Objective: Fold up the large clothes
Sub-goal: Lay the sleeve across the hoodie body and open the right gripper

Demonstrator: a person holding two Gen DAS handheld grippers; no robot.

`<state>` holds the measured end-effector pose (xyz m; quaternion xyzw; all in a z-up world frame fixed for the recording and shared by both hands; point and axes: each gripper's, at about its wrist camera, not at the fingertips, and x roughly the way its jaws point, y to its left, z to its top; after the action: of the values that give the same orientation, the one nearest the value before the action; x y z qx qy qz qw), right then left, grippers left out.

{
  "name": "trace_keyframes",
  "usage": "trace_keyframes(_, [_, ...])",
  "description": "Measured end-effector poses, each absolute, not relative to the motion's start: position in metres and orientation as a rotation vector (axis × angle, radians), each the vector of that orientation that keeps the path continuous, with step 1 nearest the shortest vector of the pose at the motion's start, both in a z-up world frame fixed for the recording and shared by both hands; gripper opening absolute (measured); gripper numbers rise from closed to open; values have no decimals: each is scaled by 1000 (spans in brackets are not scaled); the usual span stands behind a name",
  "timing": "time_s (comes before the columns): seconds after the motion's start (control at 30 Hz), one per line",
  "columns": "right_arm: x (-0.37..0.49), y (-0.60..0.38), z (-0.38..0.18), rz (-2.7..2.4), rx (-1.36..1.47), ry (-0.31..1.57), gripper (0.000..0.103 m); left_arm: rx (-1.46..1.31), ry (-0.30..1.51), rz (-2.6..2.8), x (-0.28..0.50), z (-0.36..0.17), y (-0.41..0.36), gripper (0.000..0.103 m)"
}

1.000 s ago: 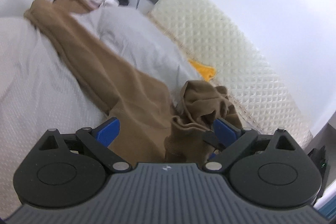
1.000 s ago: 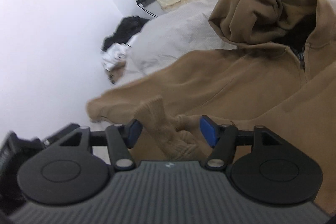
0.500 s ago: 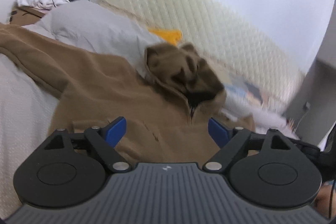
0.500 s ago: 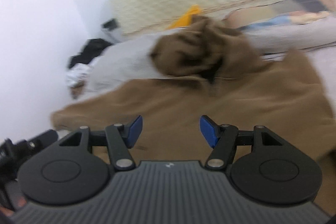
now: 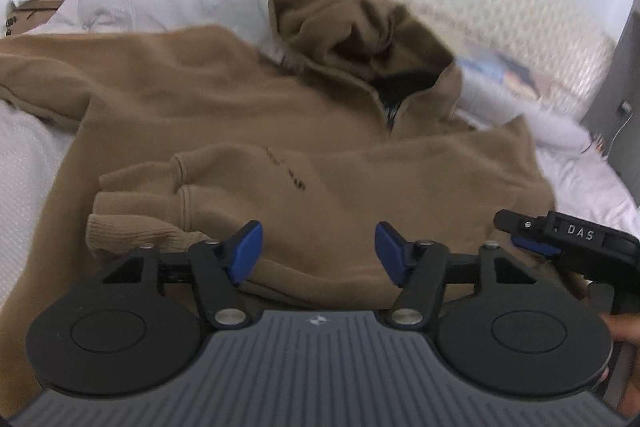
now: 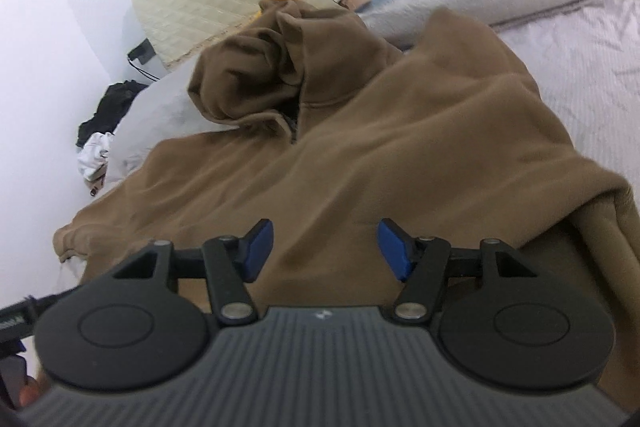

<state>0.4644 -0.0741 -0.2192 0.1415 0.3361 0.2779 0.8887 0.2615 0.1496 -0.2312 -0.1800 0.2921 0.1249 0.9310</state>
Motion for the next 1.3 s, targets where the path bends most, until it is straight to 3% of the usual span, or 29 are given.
trace_keyframes(0.4, [474,-50,-245,547,171,694,56,-307,742,318,287,-260,152,66])
trace_keyframes(0.7, [472,-60,-235,572,170,684,54,-309,691,321,276,-250,150,68])
trace_keyframes(1.1, [397,-104,-160,534,166,534,56,-248,567,250,225,-202,113,69])
trace_keyframes(1.3, [368,-117,-114,499,166,494,57,-241,551,181,198,-153,88,69])
